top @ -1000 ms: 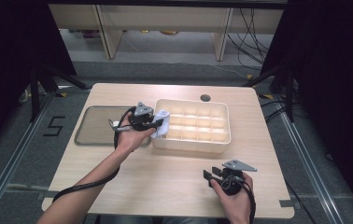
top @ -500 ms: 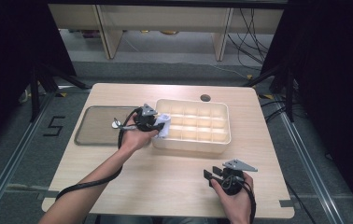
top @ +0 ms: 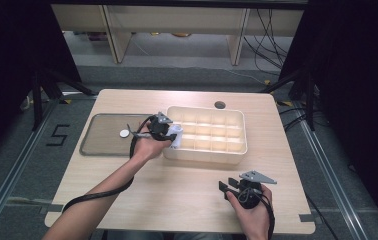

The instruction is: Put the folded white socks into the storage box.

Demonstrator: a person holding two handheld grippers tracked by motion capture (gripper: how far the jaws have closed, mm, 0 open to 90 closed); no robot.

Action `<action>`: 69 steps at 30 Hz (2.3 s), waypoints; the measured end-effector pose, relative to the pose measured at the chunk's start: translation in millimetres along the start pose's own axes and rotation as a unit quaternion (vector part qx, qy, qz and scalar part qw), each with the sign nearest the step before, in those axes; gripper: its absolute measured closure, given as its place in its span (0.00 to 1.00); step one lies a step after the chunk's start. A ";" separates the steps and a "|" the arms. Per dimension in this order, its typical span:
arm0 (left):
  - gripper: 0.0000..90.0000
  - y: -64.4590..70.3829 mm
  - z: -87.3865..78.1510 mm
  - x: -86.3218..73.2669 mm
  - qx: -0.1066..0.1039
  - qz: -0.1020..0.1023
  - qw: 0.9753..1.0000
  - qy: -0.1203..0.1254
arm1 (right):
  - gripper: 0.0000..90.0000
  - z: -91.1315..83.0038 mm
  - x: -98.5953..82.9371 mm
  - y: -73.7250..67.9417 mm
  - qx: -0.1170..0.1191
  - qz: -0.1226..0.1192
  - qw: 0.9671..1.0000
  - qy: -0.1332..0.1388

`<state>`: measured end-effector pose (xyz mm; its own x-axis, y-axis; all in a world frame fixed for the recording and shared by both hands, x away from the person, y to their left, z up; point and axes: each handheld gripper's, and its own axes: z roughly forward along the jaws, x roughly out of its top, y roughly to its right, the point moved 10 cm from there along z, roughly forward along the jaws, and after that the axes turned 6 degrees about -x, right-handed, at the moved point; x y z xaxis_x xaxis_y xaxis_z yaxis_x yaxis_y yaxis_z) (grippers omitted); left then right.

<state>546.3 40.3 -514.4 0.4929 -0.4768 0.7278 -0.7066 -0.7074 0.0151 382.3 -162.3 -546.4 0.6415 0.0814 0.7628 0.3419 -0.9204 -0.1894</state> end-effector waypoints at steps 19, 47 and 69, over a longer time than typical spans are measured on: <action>0.77 2.9 5.2 -0.8 -0.004 0.003 0.999 -0.037 | 0.62 -1.5 2.7 1.7 -0.005 0.000 1.000 0.002; 0.67 2.8 2.9 4.2 -0.016 -0.007 0.996 -0.085 | 0.60 -3.3 4.1 -1.5 0.000 0.021 1.000 0.001; 0.58 6.1 -28.2 27.1 -0.032 -0.028 0.998 -0.045 | 0.59 -4.8 5.7 -0.7 0.001 0.024 1.000 0.004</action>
<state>541.0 37.9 -475.2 0.5737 -0.4841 0.6606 -0.7067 -0.7003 0.1005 382.5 -163.0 -538.9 0.6517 0.0338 0.7577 0.3119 -0.9225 -0.2272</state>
